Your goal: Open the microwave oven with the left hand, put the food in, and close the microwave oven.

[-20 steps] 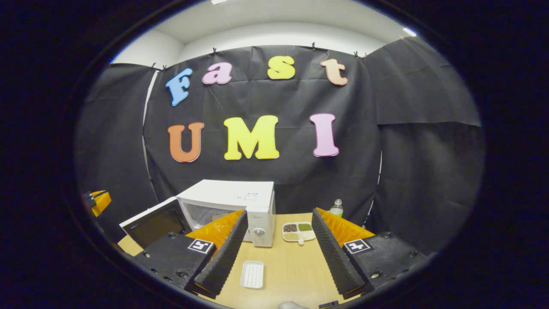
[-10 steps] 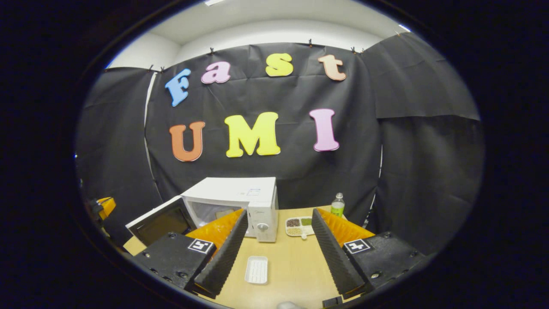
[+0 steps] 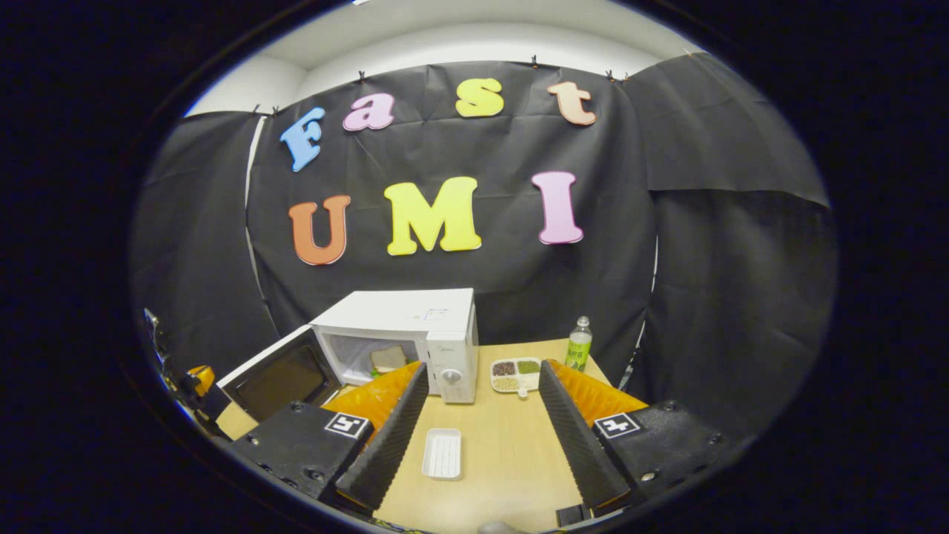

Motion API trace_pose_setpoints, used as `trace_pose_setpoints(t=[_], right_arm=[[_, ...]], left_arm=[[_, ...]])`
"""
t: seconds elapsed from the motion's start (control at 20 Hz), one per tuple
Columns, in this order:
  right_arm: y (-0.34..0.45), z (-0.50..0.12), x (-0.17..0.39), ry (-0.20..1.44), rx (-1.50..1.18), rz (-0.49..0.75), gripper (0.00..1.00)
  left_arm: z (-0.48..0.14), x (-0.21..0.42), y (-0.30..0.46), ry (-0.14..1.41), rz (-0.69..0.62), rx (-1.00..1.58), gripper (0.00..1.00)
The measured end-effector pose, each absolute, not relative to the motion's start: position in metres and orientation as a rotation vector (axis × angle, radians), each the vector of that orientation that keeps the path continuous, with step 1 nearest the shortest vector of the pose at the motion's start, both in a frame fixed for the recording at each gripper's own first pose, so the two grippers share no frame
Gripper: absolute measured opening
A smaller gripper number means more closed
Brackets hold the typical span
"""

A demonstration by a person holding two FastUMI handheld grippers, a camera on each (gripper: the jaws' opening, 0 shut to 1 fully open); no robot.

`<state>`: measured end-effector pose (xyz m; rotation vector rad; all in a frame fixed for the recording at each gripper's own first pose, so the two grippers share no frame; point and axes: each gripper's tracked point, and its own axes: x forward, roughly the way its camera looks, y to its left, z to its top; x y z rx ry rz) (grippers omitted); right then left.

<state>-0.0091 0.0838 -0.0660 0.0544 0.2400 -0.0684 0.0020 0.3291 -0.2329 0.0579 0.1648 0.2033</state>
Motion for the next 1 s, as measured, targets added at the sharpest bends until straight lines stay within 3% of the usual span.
trace_pose_setpoints(t=[0.35,1.0], right_arm=[[0.096,-0.078,-0.013,0.286,0.073,-0.06,0.96],[0.095,-0.078,-0.014,0.301,0.071,-0.054,0.96]], left_arm=[[-0.271,0.015,0.321,0.234,0.163,0.064,0.0],[-0.268,0.007,0.239,0.226,0.033,0.02,0.0]])
